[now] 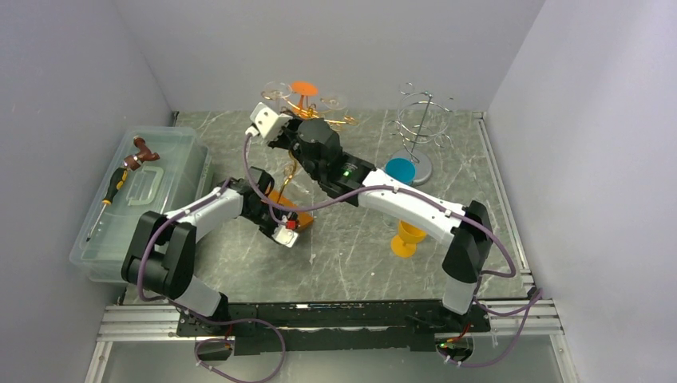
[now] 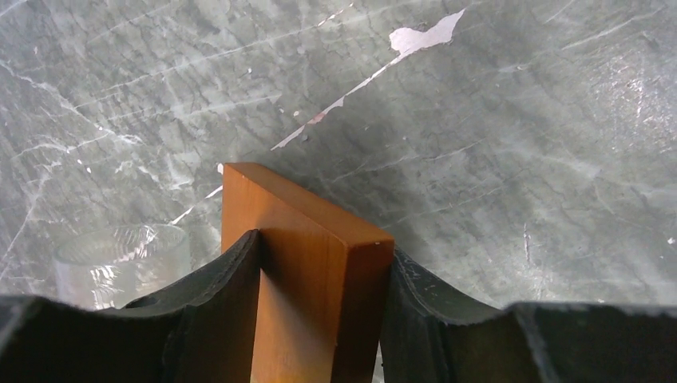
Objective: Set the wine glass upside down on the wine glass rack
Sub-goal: Adjust the wine rack at the center of the board.
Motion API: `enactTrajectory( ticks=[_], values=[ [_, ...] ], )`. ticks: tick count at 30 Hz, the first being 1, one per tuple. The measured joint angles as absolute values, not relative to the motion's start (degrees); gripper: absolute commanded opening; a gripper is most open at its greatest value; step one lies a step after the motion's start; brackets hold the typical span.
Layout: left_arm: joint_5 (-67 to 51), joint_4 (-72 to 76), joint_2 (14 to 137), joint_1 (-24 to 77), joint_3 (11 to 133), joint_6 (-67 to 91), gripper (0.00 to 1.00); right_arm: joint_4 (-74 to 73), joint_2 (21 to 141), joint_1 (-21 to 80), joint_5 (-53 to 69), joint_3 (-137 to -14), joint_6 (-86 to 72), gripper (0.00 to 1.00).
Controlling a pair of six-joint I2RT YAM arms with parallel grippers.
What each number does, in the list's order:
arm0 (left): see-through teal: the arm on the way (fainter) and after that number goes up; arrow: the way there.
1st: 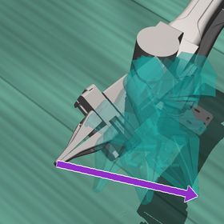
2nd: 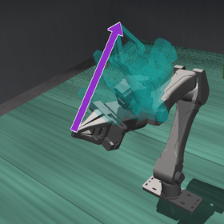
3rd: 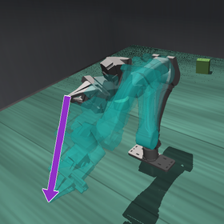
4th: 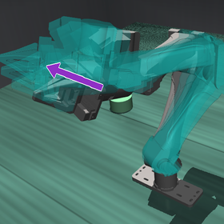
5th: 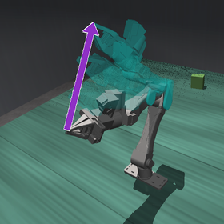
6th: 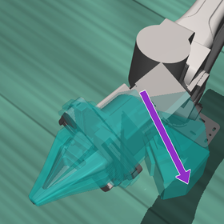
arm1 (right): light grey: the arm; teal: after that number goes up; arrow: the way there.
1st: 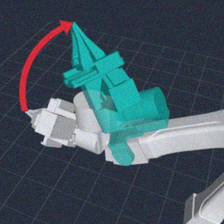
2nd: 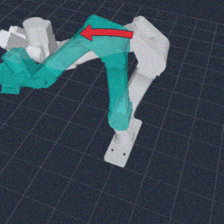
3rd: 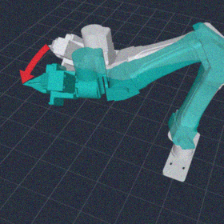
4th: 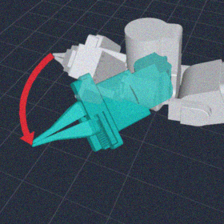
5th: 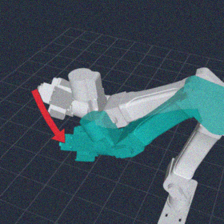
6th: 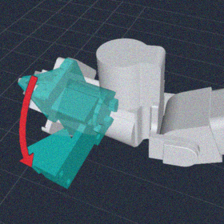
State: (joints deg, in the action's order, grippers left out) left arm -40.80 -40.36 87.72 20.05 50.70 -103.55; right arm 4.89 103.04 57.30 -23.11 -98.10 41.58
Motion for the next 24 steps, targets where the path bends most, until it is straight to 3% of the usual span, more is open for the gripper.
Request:
enactTrajectory(
  ticks=[14, 24],
  values=[
    [-42.1, -29.7, 84.6, 22.1, 42.3, -98.3, 0.41, 7.3, 100.8, 64.3, -18.3, -94.7, 39.0, 0.0],
    [-43.3, -26.2, 84.4, 23.5, 40.6, -93.2, 0.59, 10.7, 97.3, 66.8, -14.9, -89.0, 37.0, 0.0]
  ],
)
